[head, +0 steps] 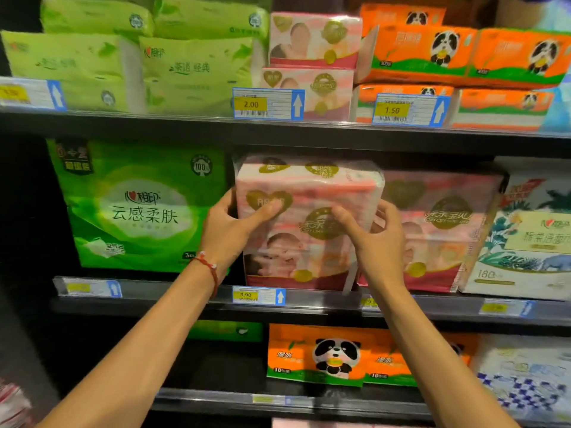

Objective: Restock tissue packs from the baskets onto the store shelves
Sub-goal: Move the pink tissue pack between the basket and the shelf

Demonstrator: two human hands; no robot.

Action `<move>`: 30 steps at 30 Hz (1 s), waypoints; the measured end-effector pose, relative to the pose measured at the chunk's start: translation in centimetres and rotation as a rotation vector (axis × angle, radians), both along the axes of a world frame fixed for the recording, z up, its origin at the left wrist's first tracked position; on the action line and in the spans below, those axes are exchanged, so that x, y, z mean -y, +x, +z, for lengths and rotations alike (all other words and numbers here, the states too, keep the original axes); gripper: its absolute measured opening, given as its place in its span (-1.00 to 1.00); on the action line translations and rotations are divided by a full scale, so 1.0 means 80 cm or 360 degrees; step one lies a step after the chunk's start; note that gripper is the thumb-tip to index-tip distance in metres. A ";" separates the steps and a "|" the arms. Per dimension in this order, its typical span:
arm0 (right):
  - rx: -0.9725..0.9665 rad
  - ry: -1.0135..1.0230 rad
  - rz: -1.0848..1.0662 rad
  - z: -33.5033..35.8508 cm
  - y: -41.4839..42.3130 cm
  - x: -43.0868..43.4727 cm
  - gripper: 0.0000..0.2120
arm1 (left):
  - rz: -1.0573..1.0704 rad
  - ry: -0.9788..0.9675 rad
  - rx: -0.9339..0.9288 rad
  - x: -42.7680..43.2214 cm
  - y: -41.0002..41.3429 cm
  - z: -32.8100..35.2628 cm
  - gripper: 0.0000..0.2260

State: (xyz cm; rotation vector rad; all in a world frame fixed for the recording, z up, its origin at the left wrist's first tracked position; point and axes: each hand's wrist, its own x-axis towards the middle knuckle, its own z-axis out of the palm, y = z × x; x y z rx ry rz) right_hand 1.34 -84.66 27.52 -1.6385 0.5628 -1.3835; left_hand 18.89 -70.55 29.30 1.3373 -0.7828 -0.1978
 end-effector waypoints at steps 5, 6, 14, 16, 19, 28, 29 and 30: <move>-0.0089 0.0009 -0.0046 -0.024 0.027 0.022 -0.36 | 0.0170 0.0041 0.0013 0.031 0.013 -0.027 -0.54; -0.0129 0.0006 -0.0055 -0.036 0.029 0.023 -0.35 | 0.0150 0.0096 0.0058 0.036 0.016 -0.035 -0.50; -0.0333 -0.0065 -0.0274 -0.091 0.029 0.018 -0.25 | 0.0119 0.0154 0.0292 0.042 0.016 -0.082 -0.31; -0.0339 -0.0052 -0.0295 -0.100 0.028 0.014 -0.24 | 0.0183 0.0178 0.0294 0.043 0.017 -0.088 -0.31; -0.0394 -0.0086 -0.0343 -0.101 0.032 0.017 -0.25 | 0.0338 0.0245 0.0247 0.047 0.020 -0.093 -0.23; -0.0617 -0.0210 -0.0457 -0.092 0.042 0.031 -0.25 | 0.0352 0.0264 0.0104 0.074 0.027 -0.095 -0.10; -0.0634 -0.0224 -0.0469 -0.092 0.045 0.033 -0.25 | 0.0344 0.0268 0.0075 0.078 0.028 -0.094 -0.16; -0.0650 -0.0241 -0.0482 -0.092 0.047 0.034 -0.24 | 0.0337 0.0270 0.0069 0.080 0.028 -0.092 -0.21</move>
